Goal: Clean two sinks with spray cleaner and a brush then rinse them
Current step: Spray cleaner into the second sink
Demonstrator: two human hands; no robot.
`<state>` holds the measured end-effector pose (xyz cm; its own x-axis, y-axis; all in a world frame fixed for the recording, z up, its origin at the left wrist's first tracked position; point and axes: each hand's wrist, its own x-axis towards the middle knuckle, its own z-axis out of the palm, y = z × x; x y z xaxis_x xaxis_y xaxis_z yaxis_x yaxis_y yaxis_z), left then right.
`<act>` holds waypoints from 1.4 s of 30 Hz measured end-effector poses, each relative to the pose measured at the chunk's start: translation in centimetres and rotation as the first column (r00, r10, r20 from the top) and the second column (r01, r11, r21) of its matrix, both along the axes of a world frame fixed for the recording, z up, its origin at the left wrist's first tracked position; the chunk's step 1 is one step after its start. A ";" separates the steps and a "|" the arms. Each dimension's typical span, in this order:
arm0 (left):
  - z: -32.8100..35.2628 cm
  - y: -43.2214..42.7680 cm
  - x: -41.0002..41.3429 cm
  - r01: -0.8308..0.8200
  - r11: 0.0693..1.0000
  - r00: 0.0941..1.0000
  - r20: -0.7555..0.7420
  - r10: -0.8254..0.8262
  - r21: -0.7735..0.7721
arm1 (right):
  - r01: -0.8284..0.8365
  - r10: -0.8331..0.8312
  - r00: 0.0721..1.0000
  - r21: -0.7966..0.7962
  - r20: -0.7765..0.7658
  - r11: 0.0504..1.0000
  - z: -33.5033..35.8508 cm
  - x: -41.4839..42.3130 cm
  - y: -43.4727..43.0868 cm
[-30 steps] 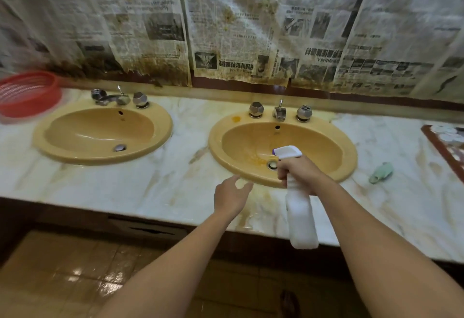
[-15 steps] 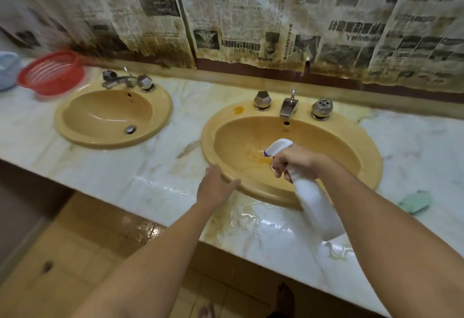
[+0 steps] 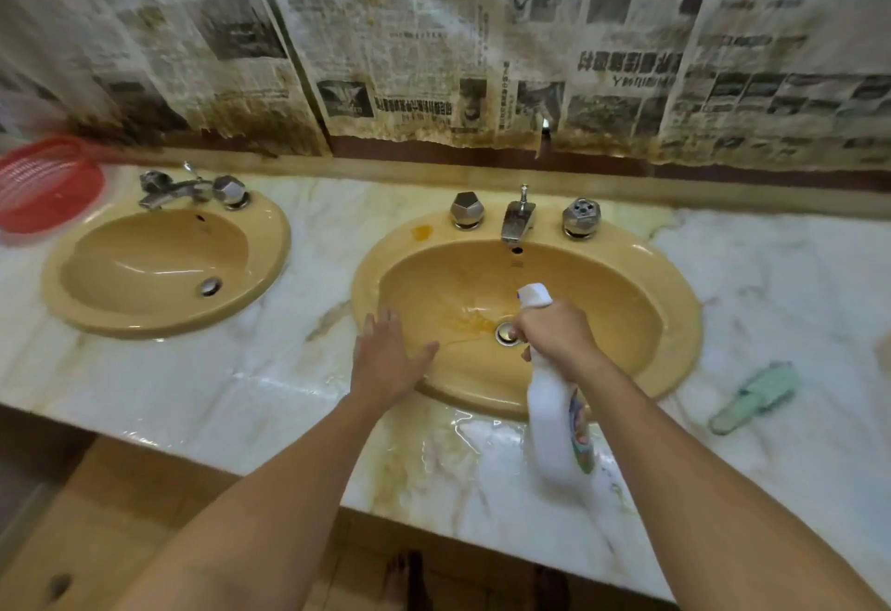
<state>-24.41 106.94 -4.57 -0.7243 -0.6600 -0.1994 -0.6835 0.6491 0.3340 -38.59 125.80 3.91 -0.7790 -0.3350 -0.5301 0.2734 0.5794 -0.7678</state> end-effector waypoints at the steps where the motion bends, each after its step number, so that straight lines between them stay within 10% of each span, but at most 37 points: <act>1: -0.2 -0.4 -0.1 0.029 0.999 1.000 -0.004 -0.029 -0.017 | 0.024 -0.023 0.999 0.011 -0.024 1.000 0.0 0.4 0.0; 10: -1.8 -7.7 -1.0 0.325 0.938 0.930 -0.137 -0.340 -0.123 | 0.287 -0.235 0.912 0.115 -0.336 0.951 0.3 4.7 -1.5; 17: -4.2 -12.7 0.8 0.616 0.736 0.710 -0.207 -0.673 -0.281 | 0.439 -0.123 0.775 0.388 -0.620 0.810 -0.1 9.3 -5.7; 25: -5.3 -13.0 1.8 0.730 0.604 0.555 -0.238 -0.797 -0.321 | 0.576 -0.210 0.785 0.562 -0.583 0.593 -1.2 12.0 -7.7; 42: -6.0 -13.2 1.5 0.735 0.608 0.573 -0.204 -0.794 -0.299 | 0.652 -0.663 0.742 0.127 0.100 0.748 2.0 12.6 -9.1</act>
